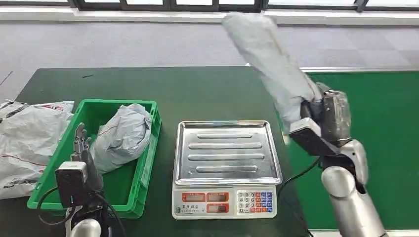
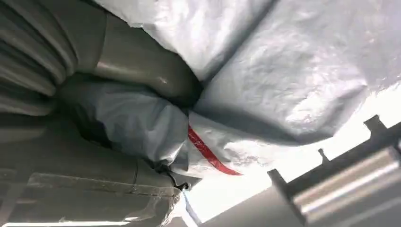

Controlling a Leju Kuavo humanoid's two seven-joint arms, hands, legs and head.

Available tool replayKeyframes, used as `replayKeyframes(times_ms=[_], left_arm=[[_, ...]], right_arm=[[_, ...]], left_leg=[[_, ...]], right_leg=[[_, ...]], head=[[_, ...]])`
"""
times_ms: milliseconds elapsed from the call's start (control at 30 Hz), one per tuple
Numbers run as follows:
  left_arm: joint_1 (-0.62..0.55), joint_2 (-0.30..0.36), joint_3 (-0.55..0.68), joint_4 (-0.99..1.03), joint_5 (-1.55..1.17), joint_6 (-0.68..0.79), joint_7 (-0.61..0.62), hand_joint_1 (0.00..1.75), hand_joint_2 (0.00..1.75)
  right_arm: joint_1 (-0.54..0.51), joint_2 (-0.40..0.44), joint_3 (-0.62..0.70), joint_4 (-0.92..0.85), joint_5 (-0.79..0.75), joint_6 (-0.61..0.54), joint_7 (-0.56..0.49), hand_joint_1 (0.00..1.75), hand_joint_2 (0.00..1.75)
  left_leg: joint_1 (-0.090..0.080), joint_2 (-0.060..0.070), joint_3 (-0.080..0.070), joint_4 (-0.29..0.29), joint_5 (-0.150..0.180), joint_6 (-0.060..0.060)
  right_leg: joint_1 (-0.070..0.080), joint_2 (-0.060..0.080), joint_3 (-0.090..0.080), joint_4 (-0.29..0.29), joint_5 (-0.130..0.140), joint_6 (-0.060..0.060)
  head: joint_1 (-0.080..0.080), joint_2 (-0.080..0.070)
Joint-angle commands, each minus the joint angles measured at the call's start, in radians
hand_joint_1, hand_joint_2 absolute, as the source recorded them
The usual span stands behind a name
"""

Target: Moved the parcel from conveyor to table for the left to box.

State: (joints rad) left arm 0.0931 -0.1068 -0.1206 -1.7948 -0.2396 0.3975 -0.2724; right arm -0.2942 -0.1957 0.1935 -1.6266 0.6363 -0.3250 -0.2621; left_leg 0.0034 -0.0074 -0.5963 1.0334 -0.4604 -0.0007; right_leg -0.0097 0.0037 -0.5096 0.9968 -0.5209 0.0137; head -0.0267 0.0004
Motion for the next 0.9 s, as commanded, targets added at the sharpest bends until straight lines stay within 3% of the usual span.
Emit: replayKeyframes(times_ms=[33,100,200,367,900], left_arm=[[-0.068,0.042,-0.066,0.101,0.028,0.002,0.029,0.0,0.0],[-0.087,0.051,-0.075,0.118,0.044,0.004,0.019,0.0,0.0],[-0.095,0.054,-0.073,0.126,0.054,0.009,0.011,0.0,0.0],[-0.104,0.061,-0.079,0.146,0.076,0.013,0.0,0.0,0.0],[-0.107,0.034,-0.076,0.14,0.063,0.0,0.012,0.0,0.0]], right_arm=[[0.011,0.102,0.198,0.192,-0.087,0.097,0.04,1.75,1.75],[0.037,0.125,0.258,0.225,-0.101,0.127,0.046,1.75,1.75],[0.048,0.136,0.281,0.227,-0.108,0.132,0.058,1.75,1.75],[0.051,0.134,0.318,0.196,-0.136,0.245,0.141,1.75,1.75],[0.031,0.16,0.314,0.24,-0.125,0.285,0.172,1.75,1.75]], left_leg=[[0.0,0.002,0.004,-0.004,0.0,-0.001],[-0.001,0.004,0.011,-0.015,0.004,-0.002],[0.001,0.002,0.003,-0.003,0.0,-0.001],[0.0,0.001,0.003,-0.004,0.001,-0.001],[0.0,0.002,0.002,-0.003,0.001,-0.001]], right_leg=[[0.0,0.001,0.003,-0.004,0.001,-0.001],[-0.001,0.003,0.009,-0.013,0.004,-0.002],[0.001,0.001,0.002,-0.003,0.0,-0.001],[0.0,0.0,0.001,-0.003,0.0,-0.002],[0.0,0.001,0.0,-0.002,0.0,-0.002]], head=[[0.0,0.0],[0.0,0.0],[0.0,0.0],[0.0,0.0],[0.0,0.0]])
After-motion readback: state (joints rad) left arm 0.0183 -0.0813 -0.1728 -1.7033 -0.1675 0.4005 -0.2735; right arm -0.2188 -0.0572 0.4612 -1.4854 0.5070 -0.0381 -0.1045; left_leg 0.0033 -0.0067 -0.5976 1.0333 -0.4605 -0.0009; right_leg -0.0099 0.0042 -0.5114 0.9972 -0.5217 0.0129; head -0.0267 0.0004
